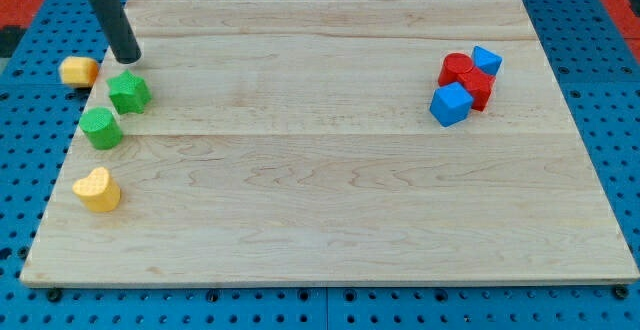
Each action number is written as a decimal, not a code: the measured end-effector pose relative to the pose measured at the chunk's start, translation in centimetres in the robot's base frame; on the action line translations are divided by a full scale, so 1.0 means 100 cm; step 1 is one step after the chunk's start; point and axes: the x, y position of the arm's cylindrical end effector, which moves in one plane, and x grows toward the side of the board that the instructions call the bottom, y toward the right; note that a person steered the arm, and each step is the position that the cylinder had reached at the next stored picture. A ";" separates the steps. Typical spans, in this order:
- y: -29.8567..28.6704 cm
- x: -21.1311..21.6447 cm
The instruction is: Push the green star into the green circle
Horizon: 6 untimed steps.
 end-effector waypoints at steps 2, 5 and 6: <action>0.025 0.029; 0.051 0.069; 0.015 0.065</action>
